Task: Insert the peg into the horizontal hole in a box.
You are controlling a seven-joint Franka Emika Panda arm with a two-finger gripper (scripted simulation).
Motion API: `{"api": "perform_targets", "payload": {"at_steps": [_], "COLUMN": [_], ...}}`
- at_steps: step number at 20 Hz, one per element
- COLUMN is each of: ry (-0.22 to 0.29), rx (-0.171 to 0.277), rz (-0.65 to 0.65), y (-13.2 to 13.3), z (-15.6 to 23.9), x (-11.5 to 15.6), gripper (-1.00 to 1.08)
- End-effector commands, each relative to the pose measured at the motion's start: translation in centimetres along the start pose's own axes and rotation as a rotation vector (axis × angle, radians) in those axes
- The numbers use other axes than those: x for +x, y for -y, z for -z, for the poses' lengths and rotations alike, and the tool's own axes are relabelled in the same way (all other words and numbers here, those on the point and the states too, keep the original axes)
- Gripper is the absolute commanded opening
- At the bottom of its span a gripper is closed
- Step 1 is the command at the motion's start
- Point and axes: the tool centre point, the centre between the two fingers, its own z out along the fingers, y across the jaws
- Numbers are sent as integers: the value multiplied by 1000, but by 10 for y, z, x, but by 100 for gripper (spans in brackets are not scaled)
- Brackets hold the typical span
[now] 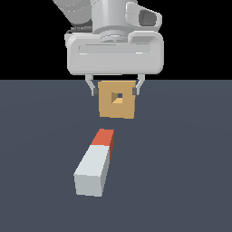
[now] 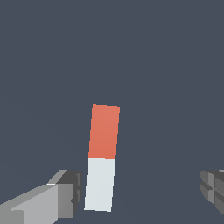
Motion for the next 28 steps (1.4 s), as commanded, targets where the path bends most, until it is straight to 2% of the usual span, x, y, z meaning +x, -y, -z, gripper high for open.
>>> {"api": "perform_targets", "payload": {"at_steps": [1,9,14,23,28], "ry": [-2,-13,-19,-20,-21], "rx": [2,7,10,12,12], "rz": [-11,-58,-76,-83,-83], "y": [5,29,39,42,42], "z": [-11,-65,-88,-98,-117], "x": [-11,-58,-77,-82,-82], "gripper": [100,100,100,100,100]}}
